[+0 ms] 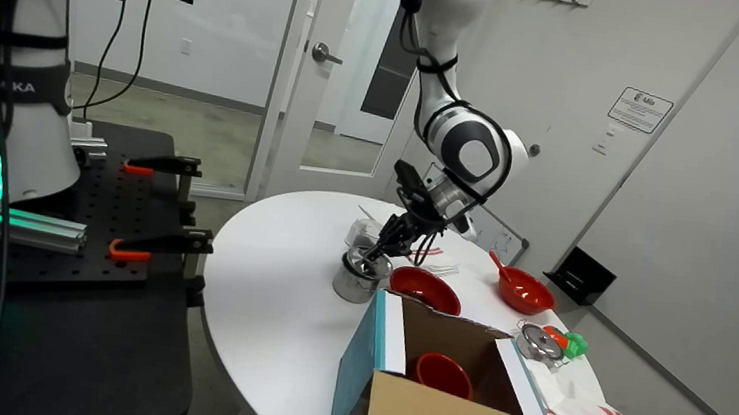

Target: Uncover the pot and put the lid on the table

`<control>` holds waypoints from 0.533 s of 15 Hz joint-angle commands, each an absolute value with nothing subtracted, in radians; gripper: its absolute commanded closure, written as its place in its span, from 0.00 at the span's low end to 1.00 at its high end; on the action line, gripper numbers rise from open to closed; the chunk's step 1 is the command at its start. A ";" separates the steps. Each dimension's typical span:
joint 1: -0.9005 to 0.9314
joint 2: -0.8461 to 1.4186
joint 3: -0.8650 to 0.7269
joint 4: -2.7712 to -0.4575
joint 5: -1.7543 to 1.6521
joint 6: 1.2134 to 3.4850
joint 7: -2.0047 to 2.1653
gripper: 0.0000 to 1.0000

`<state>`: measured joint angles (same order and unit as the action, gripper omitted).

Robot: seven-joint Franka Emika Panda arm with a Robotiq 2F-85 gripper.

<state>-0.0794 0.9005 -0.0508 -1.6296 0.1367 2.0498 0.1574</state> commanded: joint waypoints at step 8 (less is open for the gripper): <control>0.027 0.783 -0.038 -1.578 0.026 1.809 0.159 1.00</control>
<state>-0.0224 0.7996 -0.0416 -1.6155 0.0794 1.8912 0.1565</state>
